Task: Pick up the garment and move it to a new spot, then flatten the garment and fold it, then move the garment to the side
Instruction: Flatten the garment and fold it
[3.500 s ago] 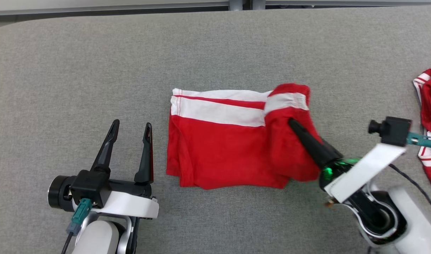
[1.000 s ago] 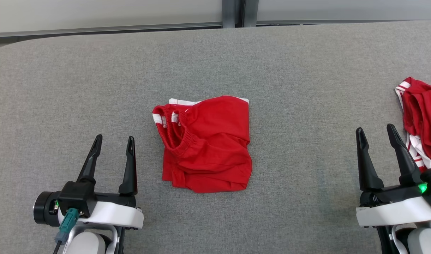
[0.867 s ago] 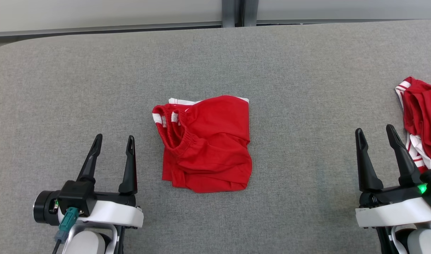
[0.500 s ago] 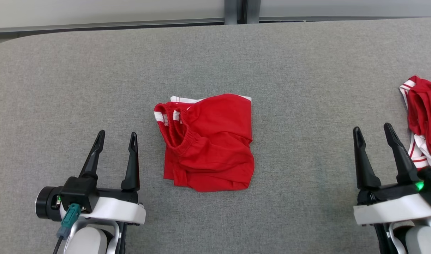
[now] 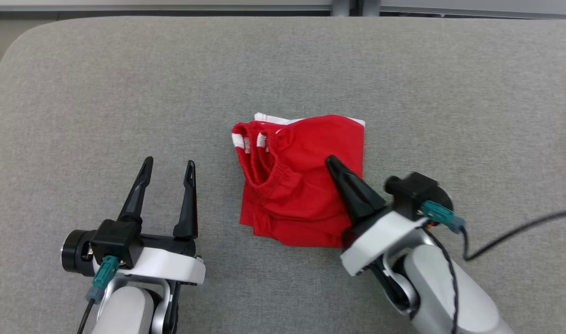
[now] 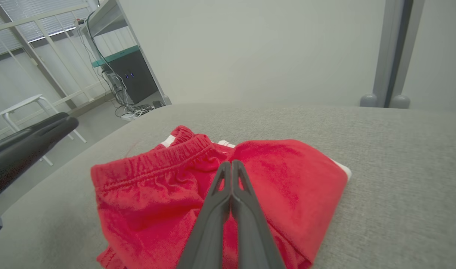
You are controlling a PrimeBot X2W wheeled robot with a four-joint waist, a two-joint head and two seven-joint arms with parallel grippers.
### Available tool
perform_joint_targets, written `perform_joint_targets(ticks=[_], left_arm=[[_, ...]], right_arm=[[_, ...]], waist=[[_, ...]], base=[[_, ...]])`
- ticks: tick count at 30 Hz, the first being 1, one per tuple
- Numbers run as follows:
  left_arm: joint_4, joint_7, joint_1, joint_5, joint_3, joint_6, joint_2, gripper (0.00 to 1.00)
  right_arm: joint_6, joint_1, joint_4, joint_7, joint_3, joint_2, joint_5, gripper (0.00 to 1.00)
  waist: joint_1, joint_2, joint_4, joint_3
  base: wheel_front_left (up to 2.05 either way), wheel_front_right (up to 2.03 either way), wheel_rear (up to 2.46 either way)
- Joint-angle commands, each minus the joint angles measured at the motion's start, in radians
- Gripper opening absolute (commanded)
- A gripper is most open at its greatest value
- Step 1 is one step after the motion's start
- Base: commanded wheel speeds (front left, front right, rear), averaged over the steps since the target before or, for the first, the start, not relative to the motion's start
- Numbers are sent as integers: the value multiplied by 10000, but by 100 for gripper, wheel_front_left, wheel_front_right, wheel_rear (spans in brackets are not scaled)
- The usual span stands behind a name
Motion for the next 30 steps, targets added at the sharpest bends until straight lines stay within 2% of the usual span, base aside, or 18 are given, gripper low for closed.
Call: perform_joint_targets(ticks=[1, 6, 11, 18, 24, 28, 29, 30], left_arm=[[18, -39, -155, -38, 1, -40, 22, 100], [45, -40, -238, -39, -112, -76, -107, 100], [63, -40, -250, -26, -153, -106, -191, 100], [63, -40, -276, 9, -126, -127, -255, 100], [70, -40, -301, 31, -108, -166, -291, 100], [78, -40, -207, 68, -31, -174, -299, 100], [92, -40, -161, 94, -14, -181, -300, 100], [114, -40, -103, 86, 20, -193, -293, 100]], right_arm=[[2, -170, 135, -82, 88, -5, 126, 0], [2, -1235, 1603, -416, 1269, 140, 722, 0], [2, -1984, 2244, -564, 2571, 161, 1428, 0], [2, -2631, 3214, 86, 4075, 162, 1634, 0], [2, -2856, 3368, -149, 4663, 173, 1991, 0], [2, -2892, 3153, -754, 4438, 169, 2312, 0], [2, -2800, 2951, -954, 4261, 173, 2484, 5], [2, -2650, 2832, -1061, 4118, 176, 2607, 47]], waist=[[0, 0, 128, 69], [0, 0, 393, 158], [0, 0, 525, 217], [0, 0, 537, 274], [0, 0, 511, 276], [0, 0, 406, 185], [0, 0, 378, 138], [0, 0, 328, 86]], base=[[0, 0, 0], [0, 0, 0], [0, 0, 0], [0, 0, 0], [0, 0, 0], [0, 0, 0], [0, 0, 0], [0, 0, 0]])
